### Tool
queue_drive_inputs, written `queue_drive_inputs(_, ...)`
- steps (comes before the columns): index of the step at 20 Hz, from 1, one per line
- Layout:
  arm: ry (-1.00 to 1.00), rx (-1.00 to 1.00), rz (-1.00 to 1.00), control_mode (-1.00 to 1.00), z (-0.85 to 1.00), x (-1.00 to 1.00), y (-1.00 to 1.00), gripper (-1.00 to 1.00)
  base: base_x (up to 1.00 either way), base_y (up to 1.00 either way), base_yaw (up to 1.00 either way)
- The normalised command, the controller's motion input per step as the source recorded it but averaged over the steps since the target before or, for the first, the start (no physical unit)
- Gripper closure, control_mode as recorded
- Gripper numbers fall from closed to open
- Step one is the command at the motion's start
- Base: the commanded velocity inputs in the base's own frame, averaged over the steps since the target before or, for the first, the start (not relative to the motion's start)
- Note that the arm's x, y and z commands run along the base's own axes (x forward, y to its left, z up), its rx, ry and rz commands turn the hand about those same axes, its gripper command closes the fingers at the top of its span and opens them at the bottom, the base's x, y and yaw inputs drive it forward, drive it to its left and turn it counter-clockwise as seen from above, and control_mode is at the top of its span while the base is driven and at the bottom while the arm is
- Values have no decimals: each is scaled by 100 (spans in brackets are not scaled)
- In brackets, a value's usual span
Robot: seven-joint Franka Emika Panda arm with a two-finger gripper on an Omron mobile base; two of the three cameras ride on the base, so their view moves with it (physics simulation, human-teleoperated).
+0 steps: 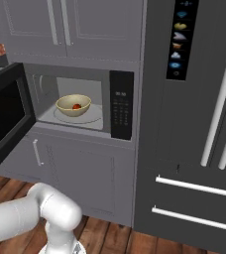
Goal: Pick the tomato from the sink and place it in the bowl. Then pick the bowl and place it in the microwave. Then close the microwave door and press the start button.
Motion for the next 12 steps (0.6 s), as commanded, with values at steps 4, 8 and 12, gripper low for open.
queue_drive_inputs(4, 1, 18, 0, -100, 0, 0, -100, -100, 0, 0, 0)
queue_drive_inputs(8, 0, 19, 0, -100, 0, 0, -100, -100, 0, 0, 0)
queue_drive_inputs(12, 0, 17, 0, -100, 0, 12, -100, -100, 0, 0, 0)
